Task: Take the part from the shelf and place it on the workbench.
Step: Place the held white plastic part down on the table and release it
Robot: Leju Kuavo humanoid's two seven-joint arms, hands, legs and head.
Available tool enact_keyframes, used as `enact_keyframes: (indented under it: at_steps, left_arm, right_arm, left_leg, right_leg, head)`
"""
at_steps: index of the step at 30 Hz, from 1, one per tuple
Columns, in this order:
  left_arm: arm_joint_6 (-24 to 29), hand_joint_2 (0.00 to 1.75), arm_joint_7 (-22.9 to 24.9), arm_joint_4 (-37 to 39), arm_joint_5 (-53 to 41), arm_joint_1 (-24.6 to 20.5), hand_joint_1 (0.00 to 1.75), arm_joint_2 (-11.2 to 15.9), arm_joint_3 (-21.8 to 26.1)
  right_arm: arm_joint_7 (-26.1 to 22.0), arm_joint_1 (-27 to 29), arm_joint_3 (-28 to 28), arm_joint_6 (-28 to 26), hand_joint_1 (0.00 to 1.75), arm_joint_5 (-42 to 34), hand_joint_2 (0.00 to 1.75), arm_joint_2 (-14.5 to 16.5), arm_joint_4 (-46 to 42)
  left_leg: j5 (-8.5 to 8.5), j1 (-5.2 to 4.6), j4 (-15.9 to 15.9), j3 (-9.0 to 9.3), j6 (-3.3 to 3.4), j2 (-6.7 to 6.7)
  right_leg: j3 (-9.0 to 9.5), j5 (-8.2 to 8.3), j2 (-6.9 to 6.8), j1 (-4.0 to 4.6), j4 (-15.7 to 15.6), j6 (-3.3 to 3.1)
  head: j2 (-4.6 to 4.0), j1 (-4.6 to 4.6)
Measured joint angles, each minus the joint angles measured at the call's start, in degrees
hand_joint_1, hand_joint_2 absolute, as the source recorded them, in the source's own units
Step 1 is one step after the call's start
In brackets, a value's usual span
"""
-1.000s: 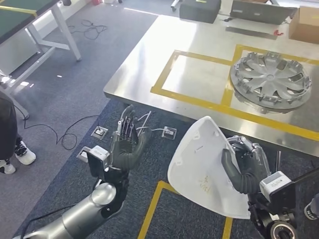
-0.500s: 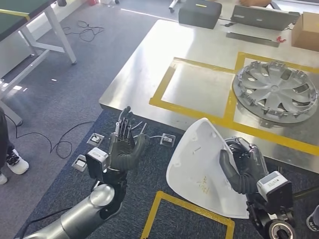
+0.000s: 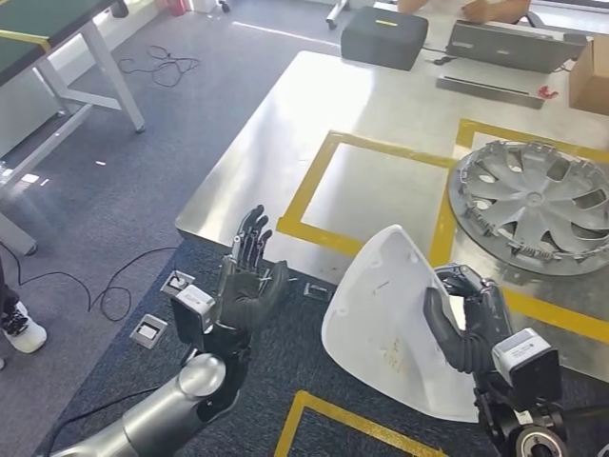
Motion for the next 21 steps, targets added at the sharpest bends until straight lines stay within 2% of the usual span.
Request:
enact_keyframes:
  at_steps: [1,3,5,6,7,8,10,12,15,16,17,18,20,21]
  left_arm:
    - [0.0,1.75,0.0,0.0,0.0,-0.1,0.00,0.0,0.0]
    - [0.0,1.75,-0.1,0.0,0.0,-0.1,0.00,-0.1,0.0]
    - [0.0,1.75,-0.1,0.0,0.0,0.0,0.00,-0.1,0.0]
    - [0.0,1.75,-0.1,0.1,0.0,0.0,0.00,0.0,0.0]
    - [0.0,1.75,-0.1,0.1,-0.1,0.0,0.00,0.0,0.0]
    - [0.0,1.75,-0.1,0.1,-0.2,0.0,0.00,0.0,0.0]
    - [0.1,1.75,0.0,0.1,-0.5,0.1,0.00,0.0,0.0]
    - [0.1,1.75,0.3,0.0,-0.7,0.2,0.00,0.1,0.0]
    - [0.1,1.75,0.5,-0.1,-1.0,0.3,0.00,0.2,0.1]
    - [0.1,1.75,0.5,-0.2,-1.0,0.3,0.00,0.2,0.1]
    - [0.1,1.75,0.5,-0.2,-1.1,0.3,0.00,0.2,0.1]
    - [0.1,1.75,0.6,-0.3,-1.2,0.3,0.00,0.1,0.1]
    - [0.0,1.75,0.6,-0.3,-1.2,0.3,0.00,0.1,0.1]
    - [0.0,1.75,0.7,-0.3,-1.3,0.3,0.00,0.1,0.1]
  right_arm:
    - [0.0,0.0,-0.1,0.0,1.75,0.0,1.75,0.0,-0.1]
    - [0.0,0.0,-0.1,0.0,1.75,0.0,1.75,0.0,-0.1]
    - [0.0,0.1,-0.1,0.0,1.75,0.0,1.75,0.0,-0.1]
    - [0.0,0.1,-0.1,0.0,1.75,0.0,1.75,0.0,-0.1]
    - [0.0,0.2,-0.1,0.0,1.75,0.0,1.75,0.0,-0.1]
    - [0.0,0.2,-0.1,0.0,1.75,0.1,1.75,0.0,-0.1]
    - [0.0,0.1,-0.2,-0.1,1.75,0.2,1.75,0.0,-0.1]
    - [0.1,0.1,-0.3,-0.3,1.75,0.4,1.75,0.0,-0.1]
    - [0.3,-0.1,-0.8,-0.6,1.75,0.6,1.75,0.0,-0.2]
    - [0.4,-0.2,-1.0,-0.7,1.75,0.7,1.75,0.0,-0.2]
    - [0.5,-0.3,-1.2,-0.8,1.75,0.8,1.75,0.0,-0.3]
    - [0.6,-0.5,-1.4,-0.9,1.75,1.0,1.75,0.0,-0.3]
    - [0.9,-0.6,-1.7,-1.0,1.75,1.2,1.75,0.0,-0.3]
    - [1.0,-0.7,-1.8,-1.0,1.75,1.2,1.75,0.0,-0.3]
  left_leg:
    - [0.30,0.03,2.2,-1.18,-0.28,0.06]
    - [-0.33,0.17,9.1,-5.79,-0.82,0.14]
    - [-3.15,0.39,15.0,-11.27,-1.36,0.18]
    - [-4.10,0.51,15.9,-13.14,-1.56,0.21]
    - [-3.90,0.60,15.1,-14.06,-1.68,0.25]
    - [-2.27,0.64,12.5,-14.01,-1.75,0.28]
    - [4.05,0.60,4.8,-12.46,-1.56,0.42]
    - [7.87,0.34,0.2,-11.24,-0.85,0.60]
    - [7.78,0.25,-0.7,-10.12,0.45,0.48]
    - [7.45,0.38,-0.9,-9.43,0.79,0.46]
    - [7.12,0.44,-1.1,-8.70,1.06,0.47]
    - [6.74,0.49,-1.2,-8.06,1.22,0.45]
    - [5.87,0.49,-1.2,-6.99,1.40,0.45]
    - [5.39,0.49,-1.2,-6.37,1.41,0.41]
  right_leg:
    - [0.74,-0.20,0.03,-0.14,-0.4,-0.27]
    - [2.04,-0.83,0.07,-0.36,-1.1,-0.67]
    - [3.13,-1.88,0.11,-0.46,-1.2,-0.77]
    - [3.83,-2.51,0.15,-0.50,-1.2,-0.73]
    - [4.65,-3.18,0.19,-0.54,-1.2,-0.65]
    - [5.57,-3.89,0.23,-0.59,-1.2,-0.52]
    - [7.42,-5.43,0.27,-0.61,-1.1,-0.13]
    - [8.21,-6.78,0.39,-0.49,-1.1,0.52]
    - [8.84,-7.33,0.30,-0.46,-0.4,1.55]
    - [8.50,-7.40,0.21,-0.51,1.1,1.79]
    - [7.25,-7.89,0.13,-0.58,3.6,1.98]
    - [5.22,-8.79,0.05,-0.64,7.1,2.17]
    - [0.29,-11.85,0.01,-0.65,14.3,2.48]
    - [-1.61,-13.33,0.00,-0.67,16.0,2.62]
  head:
    - [0.00,-0.05]
    - [0.00,-0.18]
    - [0.00,-0.33]
    - [0.00,-0.37]
    - [0.00,-0.41]
    - [0.00,-0.45]
    - [0.00,-0.48]
    - [0.00,-0.38]
    - [0.00,-0.23]
    - [0.00,-0.17]
    - [0.00,-0.09]
    - [0.00,0.00]
    - [0.00,0.11]
    - [0.00,0.10]
